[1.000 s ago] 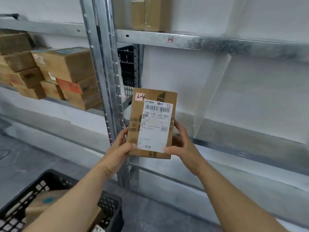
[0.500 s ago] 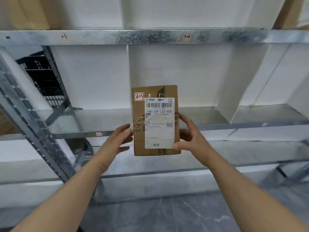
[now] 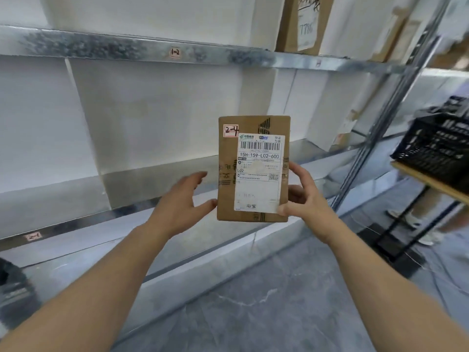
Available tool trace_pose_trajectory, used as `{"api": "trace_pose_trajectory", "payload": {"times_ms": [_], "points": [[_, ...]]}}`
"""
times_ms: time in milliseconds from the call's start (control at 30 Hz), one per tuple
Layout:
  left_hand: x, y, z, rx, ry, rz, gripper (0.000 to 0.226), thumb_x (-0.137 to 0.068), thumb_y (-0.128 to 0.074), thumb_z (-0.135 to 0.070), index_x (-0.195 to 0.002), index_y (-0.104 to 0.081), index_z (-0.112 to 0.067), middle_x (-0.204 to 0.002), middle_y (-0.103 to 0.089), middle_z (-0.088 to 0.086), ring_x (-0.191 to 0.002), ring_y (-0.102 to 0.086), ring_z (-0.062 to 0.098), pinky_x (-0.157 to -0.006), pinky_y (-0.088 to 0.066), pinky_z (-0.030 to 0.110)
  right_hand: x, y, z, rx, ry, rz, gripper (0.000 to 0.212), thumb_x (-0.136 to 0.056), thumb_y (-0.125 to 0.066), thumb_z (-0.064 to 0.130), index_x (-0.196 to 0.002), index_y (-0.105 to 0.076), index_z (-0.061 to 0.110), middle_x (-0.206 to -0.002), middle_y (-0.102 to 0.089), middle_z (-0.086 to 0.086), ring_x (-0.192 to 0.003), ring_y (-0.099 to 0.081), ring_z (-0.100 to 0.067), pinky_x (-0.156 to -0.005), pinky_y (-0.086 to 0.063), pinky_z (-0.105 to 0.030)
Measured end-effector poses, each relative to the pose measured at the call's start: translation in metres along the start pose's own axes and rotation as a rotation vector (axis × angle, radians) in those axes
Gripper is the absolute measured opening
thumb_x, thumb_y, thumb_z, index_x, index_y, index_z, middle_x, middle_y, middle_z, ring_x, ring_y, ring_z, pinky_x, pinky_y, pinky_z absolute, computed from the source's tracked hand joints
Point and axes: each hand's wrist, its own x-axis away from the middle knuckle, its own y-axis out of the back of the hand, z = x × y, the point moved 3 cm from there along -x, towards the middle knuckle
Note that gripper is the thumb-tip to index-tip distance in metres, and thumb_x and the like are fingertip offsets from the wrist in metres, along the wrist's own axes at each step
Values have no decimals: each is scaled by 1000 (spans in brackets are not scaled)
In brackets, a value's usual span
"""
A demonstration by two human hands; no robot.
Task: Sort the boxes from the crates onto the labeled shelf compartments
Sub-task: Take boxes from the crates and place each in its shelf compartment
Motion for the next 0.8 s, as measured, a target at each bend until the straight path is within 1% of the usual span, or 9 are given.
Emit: {"api": "trace_pose_trajectory", "payload": {"times_ms": [67,133,200,333,467,567,633,700,800], "points": [[-14,-9,-22,-64,-55,8,75,-83,-61,-58,-145,-29,-31,-149,-39,-3,-130,-44,19,-100,-44,41,6,24,0,10,4,-42,91,-49,-74,29,-127,-37,55,-109,-70,0,-103,-66,-9,-78,-53,-20],[-28,-19,-46,-108,-102,24,76,-82,-61,-58,-146,-29,-31,-150,-37,-3,-132,-42,19,-102,-43,41,10,50,-3,13,8,-82,90,-53,-76,22,-127,-37,55,-110,-69,0,-104,-66,-11,-84,-52,-26],[-41,-31,-70,-135,-136,35,77,-83,-62,-57,-146,-27,-31,-151,-35,-3,-134,-40,19,-103,-41,41,12,79,-9,12,19,-113,89,-55,-76,17,-125,-38,57,-111,-69,-1,-105,-65,-12,-83,-52,-28],[-69,-62,-124,-219,-176,60,77,-83,-61,-58,-146,-26,-33,-152,-32,-5,-135,-37,19,-103,-40,41,11,143,-21,-11,28,-164,92,-49,-76,25,-126,-39,56,-112,-68,-1,-108,-64,-16,-83,-52,-28],[-105,-104,-183,-272,-214,84,76,-83,-60,-58,-147,-26,-34,-153,-30,-6,-135,-36,18,-102,-40,39,7,218,-37,4,15,-194,93,-48,-78,30,-126,-37,61,-117,-64,0,-113,-60,-15,-95,-49,-37],[-132,-142,-227,-301,-232,102,75,-83,-59,-58,-146,-25,-34,-154,-28,-6,-137,-33,18,-104,-38,40,5,279,-47,2,11,-218,91,-48,-78,29,-122,-37,62,-115,-64,3,-108,-61,-8,-91,-50,-30],[-149,-169,-256,-304,-242,109,74,-83,-59,-58,-145,-27,-33,-153,-29,-6,-136,-34,19,-105,-38,41,5,321,-55,12,14,-236,93,-51,-78,21,-125,-36,59,-115,-64,2,-108,-61,-8,-88,-50,-26],[-165,-196,-283,-297,-260,108,74,-83,-59,-58,-145,-29,-32,-153,-30,-5,-135,-35,19,-105,-37,40,7,361,-65,20,16,-256,93,-58,-75,12,-129,-35,57,-119,-63,-2,-111,-60,-10,-87,-51,-26],[-182,-234,-321,-306,-321,108,72,-84,-58,-58,-145,-30,-30,-151,-32,-4,-135,-35,19,-105,-36,37,14,414,-78,49,16,-300,97,-61,-74,9,-138,-32,51,-123,-61,-7,-113,-59,-12,-87,-52,-28]]}}
